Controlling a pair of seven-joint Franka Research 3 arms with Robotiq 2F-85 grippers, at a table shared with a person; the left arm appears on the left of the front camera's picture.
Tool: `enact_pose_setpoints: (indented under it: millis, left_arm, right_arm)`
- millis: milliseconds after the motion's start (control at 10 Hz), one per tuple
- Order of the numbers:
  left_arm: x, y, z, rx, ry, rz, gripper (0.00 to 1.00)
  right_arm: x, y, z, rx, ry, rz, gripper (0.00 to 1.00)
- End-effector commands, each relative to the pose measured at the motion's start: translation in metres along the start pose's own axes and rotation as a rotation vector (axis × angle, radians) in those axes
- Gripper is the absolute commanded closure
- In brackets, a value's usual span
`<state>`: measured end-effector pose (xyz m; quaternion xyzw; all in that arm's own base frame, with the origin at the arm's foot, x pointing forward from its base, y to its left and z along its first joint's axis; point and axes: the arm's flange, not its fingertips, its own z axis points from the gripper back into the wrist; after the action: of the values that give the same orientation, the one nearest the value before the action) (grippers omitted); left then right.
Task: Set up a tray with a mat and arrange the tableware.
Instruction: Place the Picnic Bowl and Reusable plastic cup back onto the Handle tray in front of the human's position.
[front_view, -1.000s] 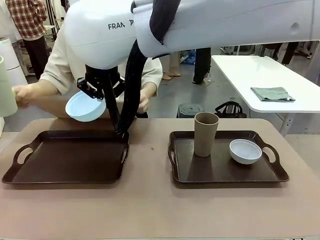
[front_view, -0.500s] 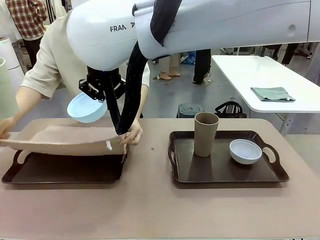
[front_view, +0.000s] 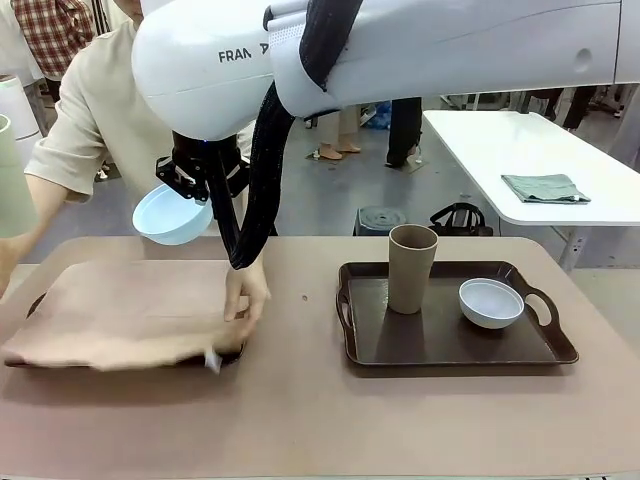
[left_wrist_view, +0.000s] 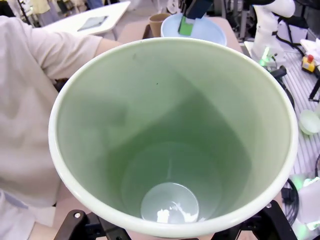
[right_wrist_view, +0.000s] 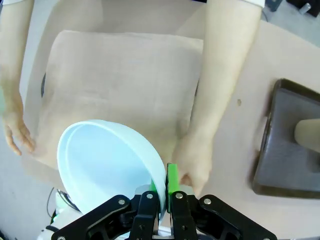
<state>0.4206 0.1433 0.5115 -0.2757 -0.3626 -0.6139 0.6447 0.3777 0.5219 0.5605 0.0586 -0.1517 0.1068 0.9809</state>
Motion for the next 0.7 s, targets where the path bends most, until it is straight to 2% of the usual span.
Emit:
enact_pose_setpoints:
  millis: [0,600]
  left_arm:
    - [0.0022,0.0016,0.0012,0.007,-0.004,-0.006,1.0]
    - [0.0022,0.0016,0.0012,0.007,-0.004,-0.006,1.0]
  right_arm:
    - [0.0008,0.0012,0.0003,-0.009,-0.001,0.006,1.0]
    - [0.0008,0.0012,0.0003,-0.009,-0.001,0.006,1.0]
